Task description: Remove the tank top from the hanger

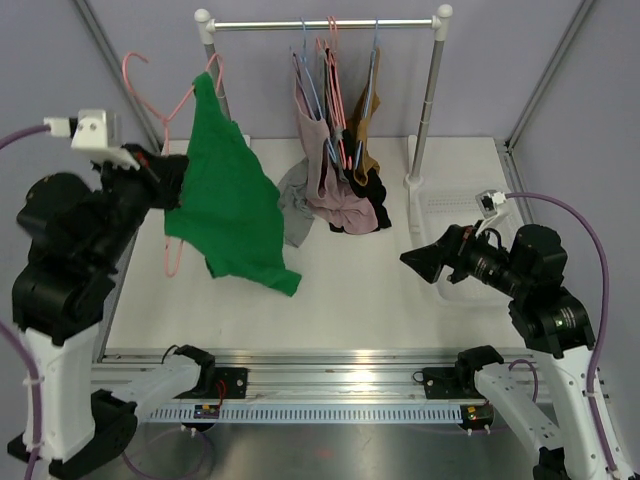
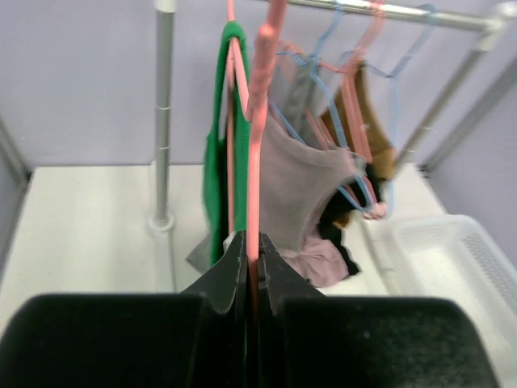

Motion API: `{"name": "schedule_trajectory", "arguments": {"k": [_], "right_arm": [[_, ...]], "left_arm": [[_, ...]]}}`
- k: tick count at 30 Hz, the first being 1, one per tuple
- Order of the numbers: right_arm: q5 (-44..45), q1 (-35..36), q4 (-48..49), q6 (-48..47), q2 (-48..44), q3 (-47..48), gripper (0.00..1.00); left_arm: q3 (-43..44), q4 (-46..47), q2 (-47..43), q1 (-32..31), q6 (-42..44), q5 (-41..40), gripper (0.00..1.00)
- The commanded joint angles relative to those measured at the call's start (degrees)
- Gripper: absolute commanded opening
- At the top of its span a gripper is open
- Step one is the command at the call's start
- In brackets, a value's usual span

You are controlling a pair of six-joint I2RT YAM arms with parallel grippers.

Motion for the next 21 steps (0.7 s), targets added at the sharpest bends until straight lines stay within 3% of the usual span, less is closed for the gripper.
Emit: {"name": "schedule_trajectory", "arguments": {"k": [1,5,6,10,13,18,21], "right_arm": [[-10.47,0.26,11.59,4.61,2.15,-0.21,0.98],[-19.96,0.26,28.10,17.76,3.65,-6.71,0.99],[-20.68,0.26,35.01,19.89,3.91,-8.12,0.99],[-19.29,1.83,43.86,24.83,7.07,-12.60,1.00],[-12.01,7.17,43.52,23.53,8.39,-12.97,0.99],[10.05,18.69,36.58,17.99,13.48,-11.30,1.00],[19.99,26.76,36.66,16.32,21.72,-8.50,0.96]], "left_arm": [[-7.11,-1.34,-7.89,-0.10,-3.28,12.81,0.00],[-20.82,2.34,-16.33,-0.10,-7.58,24.60,0.00],[-25.90,3.22,-17.48,-0.10,-8.55,26.80,0.00],[-37.16,6.47,-22.67,-0.10,-11.11,32.18,0.00],[-44.01,8.05,-23.99,-0.10,-12.60,36.82,0.00],[-52.92,14.28,-25.66,-0.45,-15.76,40.45,0.00],[-57.49,18.67,-26.89,-0.80,-18.31,42.99,0.00]]}}
